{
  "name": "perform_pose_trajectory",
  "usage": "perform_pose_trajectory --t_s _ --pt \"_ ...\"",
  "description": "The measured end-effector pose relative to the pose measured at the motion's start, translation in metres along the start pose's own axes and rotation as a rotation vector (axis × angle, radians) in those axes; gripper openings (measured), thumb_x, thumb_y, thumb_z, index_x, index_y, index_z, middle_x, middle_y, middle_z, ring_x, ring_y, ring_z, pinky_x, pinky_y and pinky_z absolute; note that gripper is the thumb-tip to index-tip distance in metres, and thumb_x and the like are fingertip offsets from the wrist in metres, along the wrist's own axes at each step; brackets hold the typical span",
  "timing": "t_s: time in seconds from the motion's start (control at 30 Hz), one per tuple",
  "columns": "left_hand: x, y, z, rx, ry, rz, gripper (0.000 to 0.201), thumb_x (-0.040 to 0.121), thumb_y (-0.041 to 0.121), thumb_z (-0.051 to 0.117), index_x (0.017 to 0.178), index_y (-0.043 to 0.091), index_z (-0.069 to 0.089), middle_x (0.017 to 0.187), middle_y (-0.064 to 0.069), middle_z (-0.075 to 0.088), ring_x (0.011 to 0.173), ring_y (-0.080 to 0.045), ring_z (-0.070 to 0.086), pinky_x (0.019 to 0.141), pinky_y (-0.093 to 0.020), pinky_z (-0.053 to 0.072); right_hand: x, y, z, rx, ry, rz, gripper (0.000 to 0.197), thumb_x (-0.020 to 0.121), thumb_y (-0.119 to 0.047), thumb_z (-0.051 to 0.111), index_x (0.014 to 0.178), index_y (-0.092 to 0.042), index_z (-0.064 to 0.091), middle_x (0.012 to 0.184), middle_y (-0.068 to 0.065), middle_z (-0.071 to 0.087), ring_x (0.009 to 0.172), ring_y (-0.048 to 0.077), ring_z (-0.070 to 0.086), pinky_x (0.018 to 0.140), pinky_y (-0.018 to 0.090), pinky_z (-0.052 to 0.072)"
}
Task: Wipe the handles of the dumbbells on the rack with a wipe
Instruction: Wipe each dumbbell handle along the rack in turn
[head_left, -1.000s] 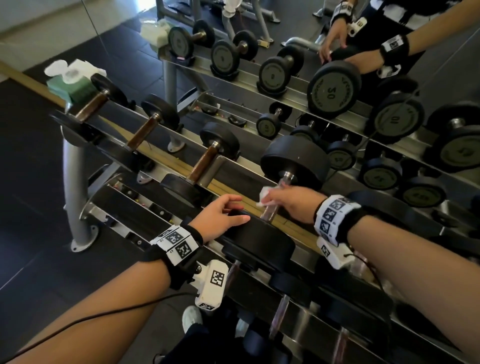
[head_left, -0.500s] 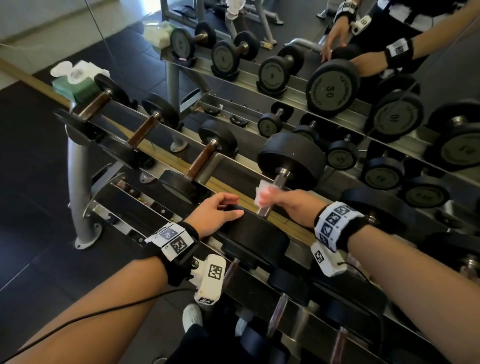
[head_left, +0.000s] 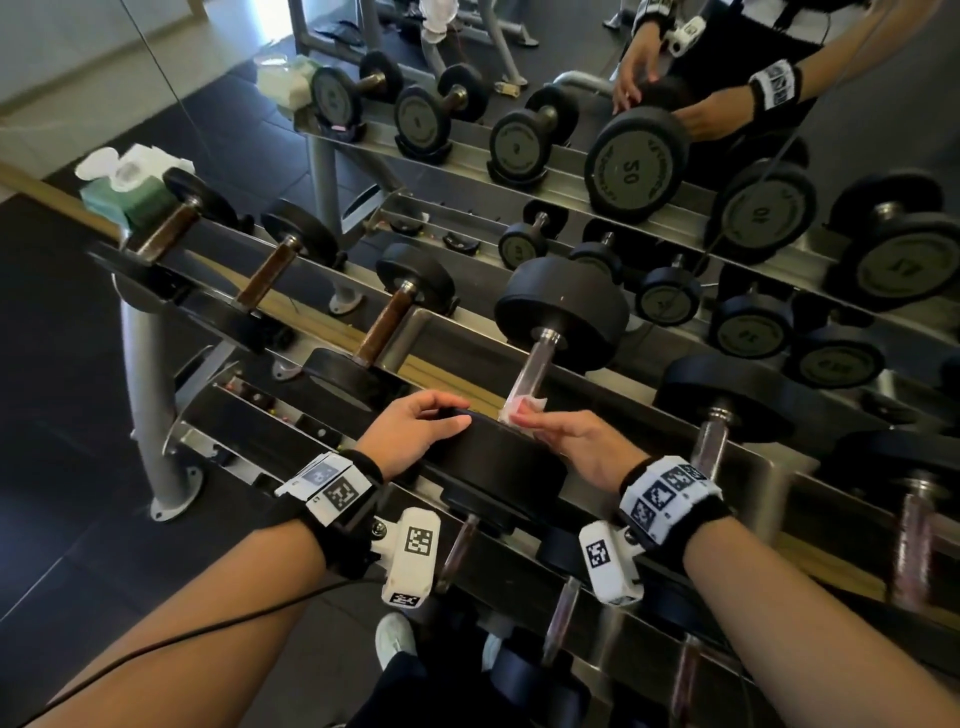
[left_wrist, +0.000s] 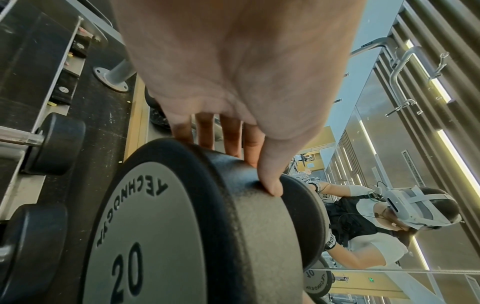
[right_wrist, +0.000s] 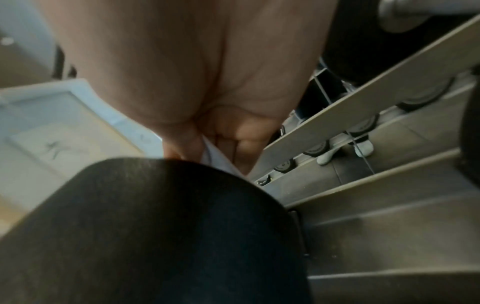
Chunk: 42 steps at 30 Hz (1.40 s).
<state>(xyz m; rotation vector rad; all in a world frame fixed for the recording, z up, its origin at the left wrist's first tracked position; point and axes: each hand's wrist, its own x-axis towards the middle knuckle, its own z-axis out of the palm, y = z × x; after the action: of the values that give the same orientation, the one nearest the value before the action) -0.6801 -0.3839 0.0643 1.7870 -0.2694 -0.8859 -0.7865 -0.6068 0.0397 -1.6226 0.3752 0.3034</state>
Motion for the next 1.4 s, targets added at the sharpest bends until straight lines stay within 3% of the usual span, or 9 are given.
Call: perform_pose_trajectory --t_s 0.2,0.43,0.53,0.67,0.8,0.93,1.07,1.23,1.4 --pt "0.000 0.003 0.001 -0.025 0.005 -0.022 0.026 0.092 0.016 0.066 0.117 0.017 0.067 0.120 -0.008 0.066 0.115 -0.021 0.061 0.097 -0.035 0.053 0.028 0.007 -0.016 0.243 0.368 -0.072 0.045 0.102 -0.006 0.041 0.103 -0.038 0.074 0.139 0.010 0.055 0.128 0.026 0.052 0.115 0.050 0.035" --pt "0.004 -0.002 -0.001 -0.038 0.016 -0.026 0.024 0.090 0.013 0.067 0.114 0.015 0.069 0.114 -0.010 0.070 0.111 -0.025 0.065 0.102 -0.044 0.050 0.038 0.025 -0.002 0.189 0.292 -0.095 0.044 0.103 -0.015 0.044 0.144 -0.031 0.046 0.154 0.000 0.040 0.139 0.019 0.042 0.120 0.044 0.028" --pt "0.005 -0.004 -0.001 -0.033 0.013 -0.030 0.024 0.090 0.014 0.067 0.113 0.018 0.070 0.112 -0.008 0.070 0.109 -0.023 0.065 0.099 -0.041 0.052 0.023 0.036 0.013 0.119 0.221 -0.079 0.045 0.103 -0.024 0.043 0.146 -0.037 0.039 0.157 -0.009 0.034 0.144 0.009 0.030 0.122 0.036 0.021" --pt "0.005 -0.002 -0.001 -0.044 0.008 -0.034 0.024 0.091 0.012 0.066 0.115 0.016 0.069 0.108 -0.004 0.070 0.101 -0.013 0.067 0.078 -0.020 0.055 0.017 0.034 0.016 0.179 0.169 -0.081 0.040 0.105 -0.020 0.042 0.137 -0.042 0.048 0.151 -0.004 0.042 0.124 -0.013 0.046 0.104 0.009 0.034" --pt "0.004 0.000 0.001 -0.055 0.011 -0.029 0.028 0.092 0.007 0.063 0.120 0.008 0.065 0.107 -0.005 0.068 0.081 0.002 0.069 0.066 -0.012 0.052 0.037 0.024 0.007 0.171 0.295 -0.033 0.043 0.105 -0.017 0.042 0.146 -0.029 0.043 0.150 -0.005 0.042 0.139 0.015 0.041 0.118 0.032 0.028" --pt "0.004 0.000 0.001 -0.048 0.014 -0.030 0.029 0.092 0.009 0.063 0.121 0.009 0.065 0.108 -0.004 0.068 0.084 0.001 0.068 0.068 -0.013 0.053 0.042 0.018 -0.002 0.236 0.302 -0.040 0.047 0.104 -0.005 0.039 0.149 -0.019 0.039 0.152 0.003 0.041 0.136 0.019 0.044 0.118 0.039 0.032" --pt "0.006 -0.002 -0.001 -0.056 0.009 -0.038 0.029 0.091 0.010 0.064 0.120 0.012 0.066 0.106 -0.001 0.069 0.084 0.000 0.069 0.067 -0.013 0.053 0.012 0.019 0.004 0.146 0.169 -0.003 0.040 0.104 -0.016 0.041 0.125 -0.042 0.061 0.126 -0.010 0.061 0.112 -0.001 0.060 0.095 0.015 0.046" --pt "0.006 -0.001 -0.003 -0.047 0.012 -0.058 0.023 0.089 0.015 0.067 0.109 0.024 0.071 0.101 0.004 0.073 0.091 -0.006 0.070 0.071 -0.016 0.054 -0.005 0.013 0.005 0.085 0.063 0.034 0.031 0.103 -0.020 0.046 0.122 -0.037 0.063 0.109 -0.021 0.068 0.099 -0.015 0.061 0.079 0.000 0.042" --pt "0.006 0.013 -0.004 0.049 -0.037 -0.093 0.030 0.090 0.012 0.065 0.118 0.025 0.066 0.120 -0.001 0.066 0.115 -0.017 0.061 0.097 -0.035 0.050 -0.005 0.000 -0.015 -0.025 0.086 -0.013 0.040 0.097 0.001 0.043 0.114 -0.029 0.063 0.125 0.005 0.061 0.111 0.019 0.060 0.087 0.026 0.047"
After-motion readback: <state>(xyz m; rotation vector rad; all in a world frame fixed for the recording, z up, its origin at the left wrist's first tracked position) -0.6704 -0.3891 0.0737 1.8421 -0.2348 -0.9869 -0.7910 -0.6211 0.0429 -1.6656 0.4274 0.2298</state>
